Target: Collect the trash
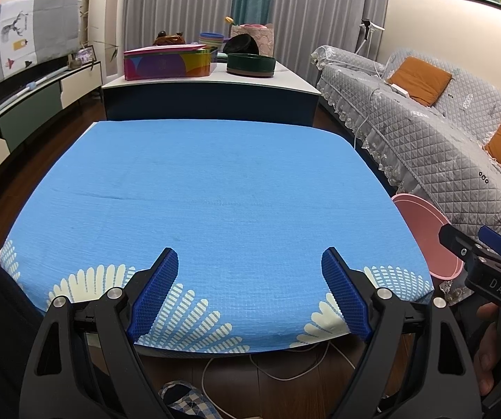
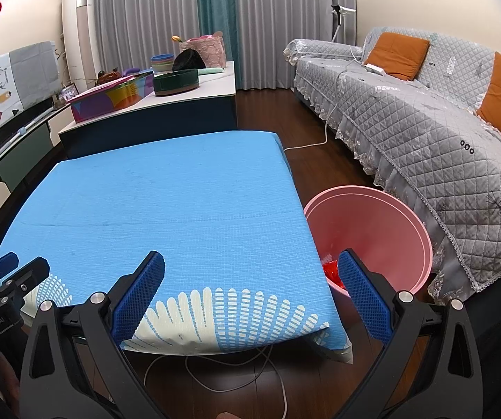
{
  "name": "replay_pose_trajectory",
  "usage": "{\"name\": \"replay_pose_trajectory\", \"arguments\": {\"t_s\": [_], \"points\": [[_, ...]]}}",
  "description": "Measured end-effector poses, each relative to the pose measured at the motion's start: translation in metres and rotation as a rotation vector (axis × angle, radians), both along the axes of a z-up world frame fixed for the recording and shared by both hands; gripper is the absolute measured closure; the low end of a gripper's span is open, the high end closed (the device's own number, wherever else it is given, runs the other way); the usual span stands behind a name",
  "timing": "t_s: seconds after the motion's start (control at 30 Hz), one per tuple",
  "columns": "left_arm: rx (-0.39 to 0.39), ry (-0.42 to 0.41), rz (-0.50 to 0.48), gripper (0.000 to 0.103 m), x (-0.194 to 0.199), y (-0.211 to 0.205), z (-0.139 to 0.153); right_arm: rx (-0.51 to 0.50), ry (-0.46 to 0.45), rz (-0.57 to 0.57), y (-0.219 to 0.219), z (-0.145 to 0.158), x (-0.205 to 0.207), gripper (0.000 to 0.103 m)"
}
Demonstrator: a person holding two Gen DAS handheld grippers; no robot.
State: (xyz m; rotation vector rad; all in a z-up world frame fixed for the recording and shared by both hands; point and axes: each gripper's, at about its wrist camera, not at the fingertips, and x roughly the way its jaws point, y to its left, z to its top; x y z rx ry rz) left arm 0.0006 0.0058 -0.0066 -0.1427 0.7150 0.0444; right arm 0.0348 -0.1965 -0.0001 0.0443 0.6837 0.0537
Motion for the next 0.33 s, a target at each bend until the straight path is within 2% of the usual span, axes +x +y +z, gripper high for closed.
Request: {"name": "replay_pose_trajectory", "arguments": {"t_s": [0.33], "points": [[0.001,0.016,0.016,0.021,0.0005,-0.0001,0.0004,-0.001,0.000,-0.001,0.0001,0.0000,-0.0001,0.005]]}}
